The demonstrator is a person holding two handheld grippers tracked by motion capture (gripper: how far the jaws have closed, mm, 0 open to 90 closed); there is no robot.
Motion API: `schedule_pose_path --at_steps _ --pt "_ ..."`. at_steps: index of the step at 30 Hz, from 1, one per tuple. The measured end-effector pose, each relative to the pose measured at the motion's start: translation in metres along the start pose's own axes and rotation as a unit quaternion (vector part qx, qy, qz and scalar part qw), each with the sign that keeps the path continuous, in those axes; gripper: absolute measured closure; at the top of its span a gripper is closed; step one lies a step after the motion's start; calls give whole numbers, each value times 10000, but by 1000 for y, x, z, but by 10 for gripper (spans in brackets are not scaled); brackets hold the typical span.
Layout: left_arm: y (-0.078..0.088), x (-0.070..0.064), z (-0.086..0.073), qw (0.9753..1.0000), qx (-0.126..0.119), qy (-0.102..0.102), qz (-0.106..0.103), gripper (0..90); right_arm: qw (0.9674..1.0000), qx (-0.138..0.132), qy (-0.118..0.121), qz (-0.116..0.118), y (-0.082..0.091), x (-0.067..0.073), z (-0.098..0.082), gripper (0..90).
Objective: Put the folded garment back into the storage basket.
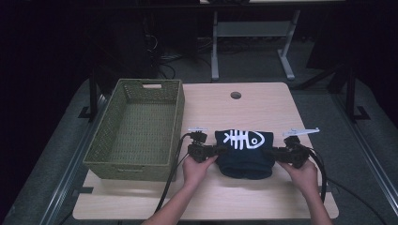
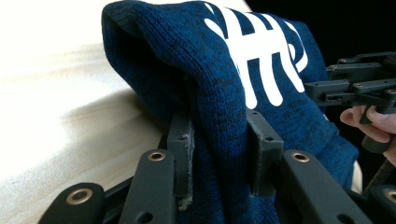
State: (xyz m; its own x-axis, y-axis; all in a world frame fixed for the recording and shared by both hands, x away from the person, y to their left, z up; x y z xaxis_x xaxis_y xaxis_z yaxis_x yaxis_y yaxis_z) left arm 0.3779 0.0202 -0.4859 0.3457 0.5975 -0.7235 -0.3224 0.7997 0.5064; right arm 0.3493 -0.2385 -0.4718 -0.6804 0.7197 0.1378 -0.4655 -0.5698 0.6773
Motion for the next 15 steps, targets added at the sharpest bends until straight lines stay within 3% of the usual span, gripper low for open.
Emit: schedule_pose_path --at_steps 15 --pt "22 -25 10 9996 -57 -215 -188 665 9996 -277 25 -21 27 11 16 690"
Point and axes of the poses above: each handheld gripper's, and its own axes: y roughly backward along the jaws, z roughly out of its top, x roughly to its left, the point moved 5 cm from there along -y, roughly forward along the jaws, and after that the axes turned 14 degrees about y, right-handed, at the moved point
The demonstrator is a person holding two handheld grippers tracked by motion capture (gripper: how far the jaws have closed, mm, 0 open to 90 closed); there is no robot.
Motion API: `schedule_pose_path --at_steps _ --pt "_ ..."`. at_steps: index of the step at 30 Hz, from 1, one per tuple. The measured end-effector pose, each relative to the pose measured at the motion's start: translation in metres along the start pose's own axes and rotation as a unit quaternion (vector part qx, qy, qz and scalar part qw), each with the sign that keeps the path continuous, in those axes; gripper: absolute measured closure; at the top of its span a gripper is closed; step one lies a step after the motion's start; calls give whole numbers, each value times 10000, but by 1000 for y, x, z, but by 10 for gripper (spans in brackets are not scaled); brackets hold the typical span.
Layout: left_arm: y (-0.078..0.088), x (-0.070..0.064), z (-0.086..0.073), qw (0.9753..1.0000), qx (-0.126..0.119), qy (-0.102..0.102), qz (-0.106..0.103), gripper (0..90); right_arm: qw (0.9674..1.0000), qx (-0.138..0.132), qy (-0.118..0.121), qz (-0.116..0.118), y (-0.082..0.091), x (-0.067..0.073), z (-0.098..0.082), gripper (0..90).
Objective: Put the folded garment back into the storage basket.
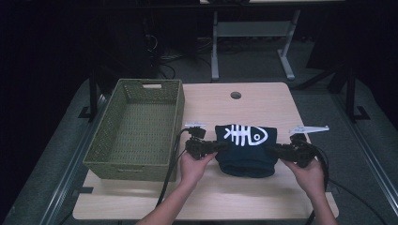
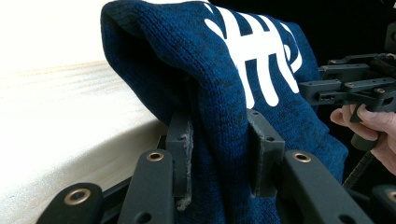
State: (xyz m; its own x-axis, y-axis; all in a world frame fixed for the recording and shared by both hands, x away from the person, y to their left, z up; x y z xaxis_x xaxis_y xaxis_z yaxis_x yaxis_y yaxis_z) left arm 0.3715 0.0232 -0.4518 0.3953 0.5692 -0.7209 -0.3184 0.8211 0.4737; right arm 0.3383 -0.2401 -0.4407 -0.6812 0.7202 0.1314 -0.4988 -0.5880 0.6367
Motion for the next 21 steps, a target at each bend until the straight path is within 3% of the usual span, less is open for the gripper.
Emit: schedule_pose_path --at_steps 21 --pt "25 -23 17 9997 -97 -194 -90 661 9998 -212 58 -1 20 10 24 691"
Point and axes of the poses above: each handheld gripper's, and its own axes: y roughly backward along the jaws, z roughly out of its top, x roughly to its left, the point moved 5 cm from there along -y, roughly forward along the jaws, and after that the axes turned 14 degrees about y, right-handed, at the moved point
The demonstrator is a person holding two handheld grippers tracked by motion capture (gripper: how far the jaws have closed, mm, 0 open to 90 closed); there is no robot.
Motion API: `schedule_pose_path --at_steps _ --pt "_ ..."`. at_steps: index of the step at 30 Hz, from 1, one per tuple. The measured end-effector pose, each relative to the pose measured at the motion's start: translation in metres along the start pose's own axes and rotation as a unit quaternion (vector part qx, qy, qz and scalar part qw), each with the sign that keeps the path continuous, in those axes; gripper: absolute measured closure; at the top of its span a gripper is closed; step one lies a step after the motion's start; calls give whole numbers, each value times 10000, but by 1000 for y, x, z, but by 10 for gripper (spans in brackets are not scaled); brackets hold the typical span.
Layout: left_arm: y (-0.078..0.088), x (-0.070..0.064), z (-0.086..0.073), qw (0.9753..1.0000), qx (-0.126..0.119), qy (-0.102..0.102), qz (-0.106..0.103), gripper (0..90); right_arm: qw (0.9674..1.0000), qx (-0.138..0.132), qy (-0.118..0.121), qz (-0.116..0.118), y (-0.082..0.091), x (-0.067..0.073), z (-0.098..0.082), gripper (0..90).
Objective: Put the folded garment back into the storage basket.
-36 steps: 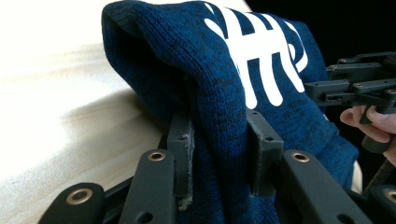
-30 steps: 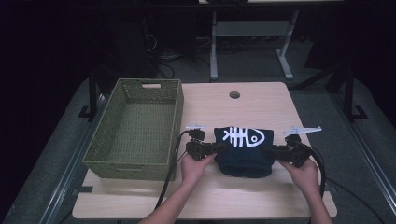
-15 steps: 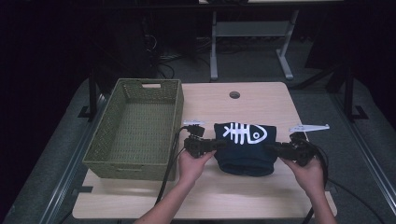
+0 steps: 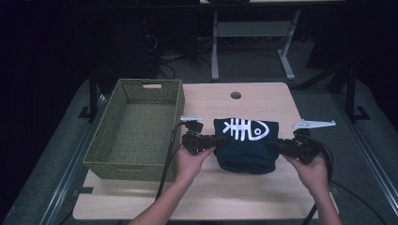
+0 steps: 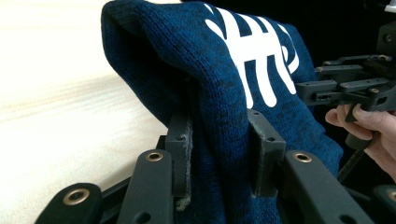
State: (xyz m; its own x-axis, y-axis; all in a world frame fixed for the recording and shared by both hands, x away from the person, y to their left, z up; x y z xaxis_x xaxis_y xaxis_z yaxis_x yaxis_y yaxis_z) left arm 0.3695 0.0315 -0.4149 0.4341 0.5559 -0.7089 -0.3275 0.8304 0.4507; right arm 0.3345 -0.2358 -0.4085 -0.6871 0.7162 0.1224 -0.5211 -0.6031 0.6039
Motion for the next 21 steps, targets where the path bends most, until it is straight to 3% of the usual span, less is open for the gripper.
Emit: schedule_pose_path --at_steps 9,21 --pt "16 -9 10 9999 -24 26 -167 655 9999 -108 103 28 8 6 17 692" --pt "40 -8 22 9994 -81 135 -300 653 9995 -163 260 85 7 18 40 692"
Point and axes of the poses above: each handheld gripper's, and its own axes: y roughly backward along the jaws, z roughly out of its top, x roughly to its left, the point moved 5 cm from there along -y, roughly forward along the jaws, and after that the axes turned 14 degrees about y, right-handed, at the moved point
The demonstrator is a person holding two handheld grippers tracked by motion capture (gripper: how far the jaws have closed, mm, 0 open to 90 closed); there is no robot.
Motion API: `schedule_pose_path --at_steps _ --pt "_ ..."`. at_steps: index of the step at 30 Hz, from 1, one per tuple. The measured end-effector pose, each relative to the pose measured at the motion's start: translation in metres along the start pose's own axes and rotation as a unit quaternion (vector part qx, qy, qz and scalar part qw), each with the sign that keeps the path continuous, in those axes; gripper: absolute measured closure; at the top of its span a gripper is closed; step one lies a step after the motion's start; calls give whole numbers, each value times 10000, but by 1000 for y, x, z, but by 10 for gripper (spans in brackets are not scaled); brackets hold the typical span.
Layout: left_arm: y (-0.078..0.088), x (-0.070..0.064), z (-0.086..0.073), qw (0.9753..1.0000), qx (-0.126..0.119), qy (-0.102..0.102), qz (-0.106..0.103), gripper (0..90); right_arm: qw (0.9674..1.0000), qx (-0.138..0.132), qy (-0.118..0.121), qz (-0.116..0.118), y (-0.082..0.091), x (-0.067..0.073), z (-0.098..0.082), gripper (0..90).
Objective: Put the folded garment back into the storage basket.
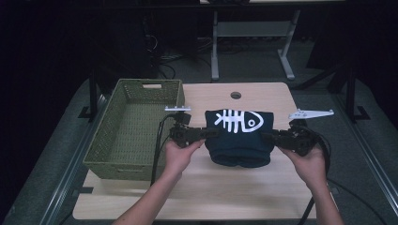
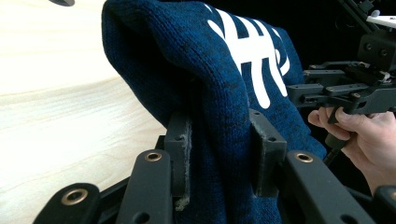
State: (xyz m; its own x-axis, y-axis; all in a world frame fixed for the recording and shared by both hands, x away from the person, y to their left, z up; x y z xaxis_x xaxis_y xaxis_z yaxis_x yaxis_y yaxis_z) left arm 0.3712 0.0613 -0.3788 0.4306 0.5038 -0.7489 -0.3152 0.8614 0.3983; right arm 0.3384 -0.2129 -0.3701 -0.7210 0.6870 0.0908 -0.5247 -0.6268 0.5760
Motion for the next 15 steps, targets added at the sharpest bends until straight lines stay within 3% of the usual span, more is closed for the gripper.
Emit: schedule_pose_path --at_steps 11,15 --pt "23 -1 11 9999 -96 21 -38 651 9998 -42 179 62 -6 11 24 692" --pt "31 0 15 9998 -103 118 -102 651 9997 -68 232 97 -8 15 33 693"
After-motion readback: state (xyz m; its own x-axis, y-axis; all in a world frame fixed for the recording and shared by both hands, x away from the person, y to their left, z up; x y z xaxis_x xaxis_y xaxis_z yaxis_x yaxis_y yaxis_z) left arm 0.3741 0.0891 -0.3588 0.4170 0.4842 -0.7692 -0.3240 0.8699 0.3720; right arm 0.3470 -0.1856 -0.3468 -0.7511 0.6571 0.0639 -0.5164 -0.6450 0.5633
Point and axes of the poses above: each handheld gripper's, and its own axes: y roughly backward along the jaws, z roughly out of its top, x roughly to its left, the point moved 5 cm from there along -y, roughly forward along the jaws, and after that the axes turned 14 degrees about y, right-handed, at the moved point
